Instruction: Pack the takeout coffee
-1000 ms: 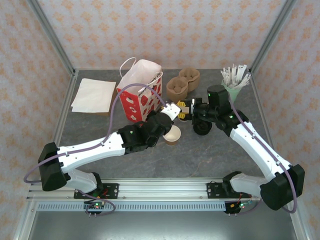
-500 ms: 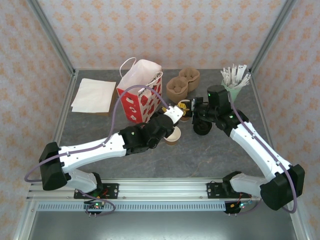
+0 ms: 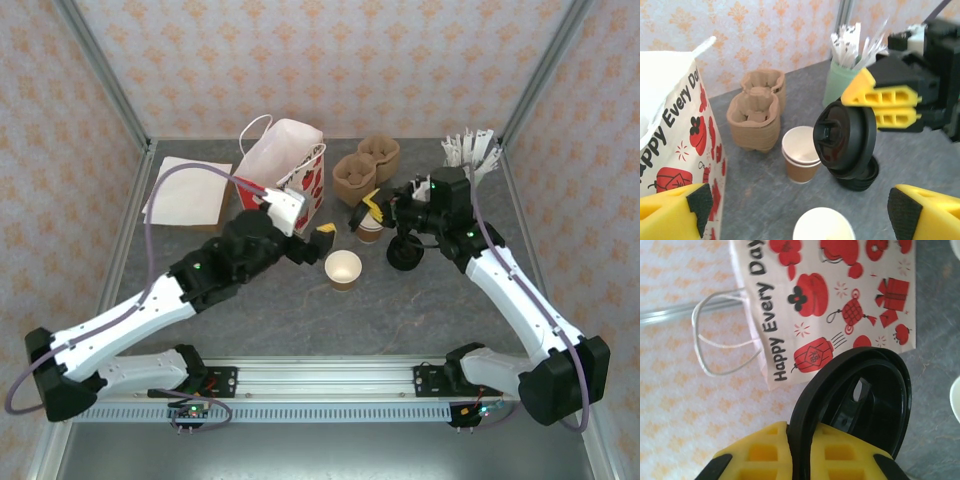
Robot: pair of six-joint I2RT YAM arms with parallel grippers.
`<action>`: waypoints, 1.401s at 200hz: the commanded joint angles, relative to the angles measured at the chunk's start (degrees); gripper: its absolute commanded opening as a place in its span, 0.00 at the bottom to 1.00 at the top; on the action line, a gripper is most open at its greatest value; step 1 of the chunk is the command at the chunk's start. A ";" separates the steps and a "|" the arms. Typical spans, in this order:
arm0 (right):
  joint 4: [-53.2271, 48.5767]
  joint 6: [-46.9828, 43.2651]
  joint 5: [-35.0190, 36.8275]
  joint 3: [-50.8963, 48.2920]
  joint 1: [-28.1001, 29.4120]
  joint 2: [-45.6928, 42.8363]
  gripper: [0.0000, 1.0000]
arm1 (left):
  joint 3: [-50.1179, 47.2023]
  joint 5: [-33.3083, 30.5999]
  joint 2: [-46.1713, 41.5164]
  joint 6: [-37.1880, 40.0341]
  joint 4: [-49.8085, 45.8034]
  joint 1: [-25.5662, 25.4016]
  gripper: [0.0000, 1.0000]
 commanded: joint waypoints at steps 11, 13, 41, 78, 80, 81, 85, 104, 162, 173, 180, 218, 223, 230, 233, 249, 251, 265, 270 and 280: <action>7.40 -18.17 -9.84 -0.04 -0.28 -1.52 0.11 | -0.94 17.82 -1.52 -13.39 3.00 5.57 0.95; 7.49 -18.83 -10.31 0.03 -0.28 -1.57 0.11 | -1.04 18.97 -1.43 -14.10 3.49 5.97 0.95; 8.44 -27.88 -16.14 0.46 -0.28 -2.91 0.11 | -1.49 29.15 0.29 -20.60 9.79 9.55 0.95; 13.79 -26.71 -19.00 -0.21 -0.20 -3.73 0.11 | 0.69 32.89 3.05 -22.09 11.53 9.71 0.95; 14.14 -26.29 -19.08 -0.21 -0.19 -3.75 0.11 | 0.77 33.00 3.20 -22.09 11.64 9.71 0.95; 14.32 -26.14 -19.16 -0.21 -0.19 -3.70 0.11 | 0.80 33.08 3.23 -22.09 11.67 9.66 0.95; 14.90 -25.47 -19.48 -0.25 -0.12 -3.62 0.11 | 0.92 33.19 3.53 -22.88 12.06 9.70 0.95; 15.44 -24.16 -20.12 0.29 0.49 -3.47 0.11 | 1.59 33.53 4.94 -24.07 12.85 9.71 0.95; 14.16 -23.68 -18.78 0.88 3.28 -3.47 0.11 | 2.24 33.69 7.32 -23.94 13.93 9.70 0.91; 14.01 -23.62 -19.08 1.26 3.37 -3.47 0.11 | 2.40 33.38 7.52 -23.73 13.60 9.62 0.90; 13.84 -23.68 -19.14 1.49 3.46 -3.47 0.11 | 2.35 33.25 7.61 -23.51 13.39 9.62 0.89; 13.22 -23.49 -19.71 2.47 3.73 -3.21 0.11 | 2.15 32.94 7.63 -23.36 13.35 9.64 0.84; 13.16 -23.36 -19.82 2.56 3.73 -3.24 0.11 | 2.11 33.06 7.71 -23.41 13.46 9.66 0.84; 13.32 -23.18 -20.01 2.63 3.78 -3.12 0.11 | 2.07 33.07 7.73 -23.41 13.43 9.67 0.83; 13.35 -23.17 -20.16 2.75 3.86 -3.14 0.11 | 2.06 33.07 7.73 -23.41 13.41 9.65 0.83; 13.35 -22.92 -20.26 3.03 3.88 -3.13 0.11 | 2.11 33.07 7.86 -23.32 13.20 9.68 0.83; 13.35 -22.88 -20.28 3.04 3.99 -3.12 0.11 | 2.07 33.00 7.83 -23.32 13.20 9.63 0.83; 13.41 -22.68 -20.59 3.43 3.99 -3.14 0.11 | 2.15 33.07 7.96 -23.30 13.07 9.62 0.84; 13.32 -22.70 -20.63 3.52 3.98 -3.12 0.11 | 2.22 33.11 7.95 -23.41 13.10 9.63 0.84; 13.28 -22.61 -20.83 3.63 3.97 -3.12 0.11 | 2.08 33.33 8.04 -23.48 13.58 9.64 0.83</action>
